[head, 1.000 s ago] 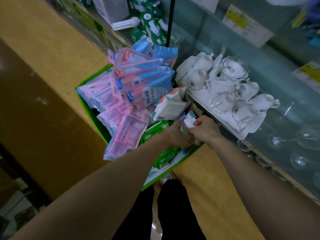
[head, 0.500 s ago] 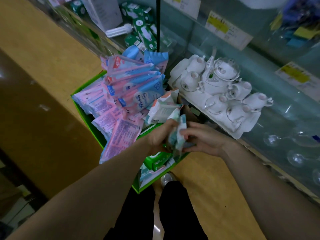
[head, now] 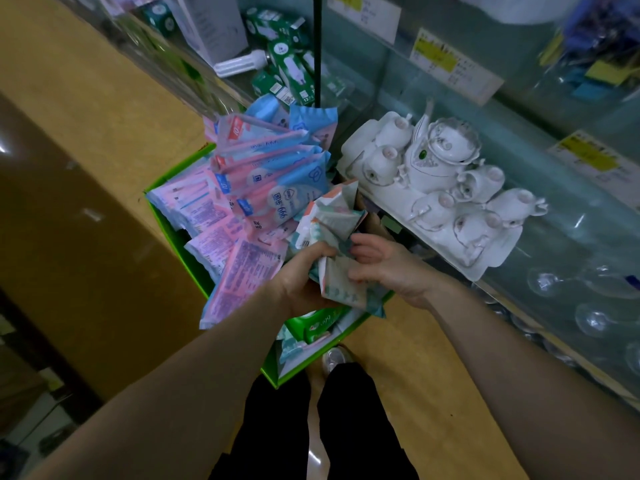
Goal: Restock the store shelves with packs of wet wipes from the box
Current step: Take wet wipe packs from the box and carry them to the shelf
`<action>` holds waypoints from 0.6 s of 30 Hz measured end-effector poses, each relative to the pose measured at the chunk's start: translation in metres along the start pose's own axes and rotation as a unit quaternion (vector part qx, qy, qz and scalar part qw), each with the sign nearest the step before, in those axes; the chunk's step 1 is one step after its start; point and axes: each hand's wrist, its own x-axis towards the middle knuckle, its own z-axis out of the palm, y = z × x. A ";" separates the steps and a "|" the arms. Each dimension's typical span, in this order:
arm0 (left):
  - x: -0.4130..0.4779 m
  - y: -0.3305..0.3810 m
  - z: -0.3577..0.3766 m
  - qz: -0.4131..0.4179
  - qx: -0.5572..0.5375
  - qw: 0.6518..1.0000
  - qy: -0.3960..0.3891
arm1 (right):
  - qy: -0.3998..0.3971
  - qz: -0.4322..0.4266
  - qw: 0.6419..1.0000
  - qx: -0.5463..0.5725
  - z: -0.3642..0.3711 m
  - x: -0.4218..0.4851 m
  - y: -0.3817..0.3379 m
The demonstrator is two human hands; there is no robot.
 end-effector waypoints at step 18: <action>0.009 0.011 -0.025 -0.010 0.126 0.991 0.044 | 0.053 0.052 0.995 -0.070 -0.018 0.010 0.005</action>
